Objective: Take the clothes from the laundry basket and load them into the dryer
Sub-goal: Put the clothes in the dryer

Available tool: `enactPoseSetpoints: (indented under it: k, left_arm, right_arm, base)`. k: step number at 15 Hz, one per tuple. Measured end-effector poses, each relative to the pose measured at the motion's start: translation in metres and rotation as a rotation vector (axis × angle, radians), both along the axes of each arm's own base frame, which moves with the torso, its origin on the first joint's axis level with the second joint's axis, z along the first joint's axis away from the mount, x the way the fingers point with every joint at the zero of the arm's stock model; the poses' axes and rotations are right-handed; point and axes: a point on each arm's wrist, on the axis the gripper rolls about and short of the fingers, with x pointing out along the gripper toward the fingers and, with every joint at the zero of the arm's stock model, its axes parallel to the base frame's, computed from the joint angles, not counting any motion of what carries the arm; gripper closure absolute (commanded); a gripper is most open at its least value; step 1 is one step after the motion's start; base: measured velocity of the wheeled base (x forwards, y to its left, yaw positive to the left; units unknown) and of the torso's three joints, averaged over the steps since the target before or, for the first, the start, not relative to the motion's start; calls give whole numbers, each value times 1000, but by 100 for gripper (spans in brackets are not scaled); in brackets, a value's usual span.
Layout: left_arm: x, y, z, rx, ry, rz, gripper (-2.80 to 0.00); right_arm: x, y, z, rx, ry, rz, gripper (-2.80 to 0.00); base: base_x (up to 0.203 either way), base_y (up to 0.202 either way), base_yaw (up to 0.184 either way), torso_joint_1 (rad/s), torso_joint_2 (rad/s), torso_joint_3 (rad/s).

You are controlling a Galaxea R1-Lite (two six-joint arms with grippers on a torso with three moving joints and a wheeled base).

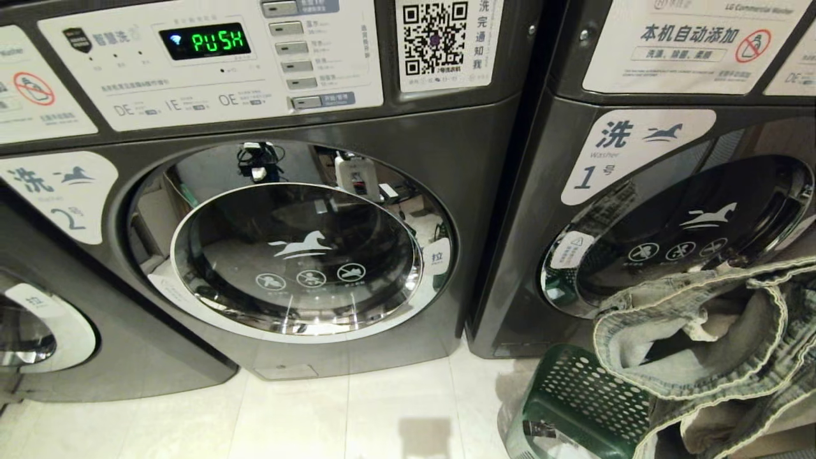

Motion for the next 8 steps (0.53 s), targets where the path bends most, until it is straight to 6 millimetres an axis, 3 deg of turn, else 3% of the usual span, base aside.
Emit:
enactPoseSetpoints:
  k: [8]
  left_arm:
    - [0,0,0,-10,2,4,0]
  right_arm:
    - [0,0,-1,-5,5,-13,0]
  base:
    - [0,0,0,3,1,201]
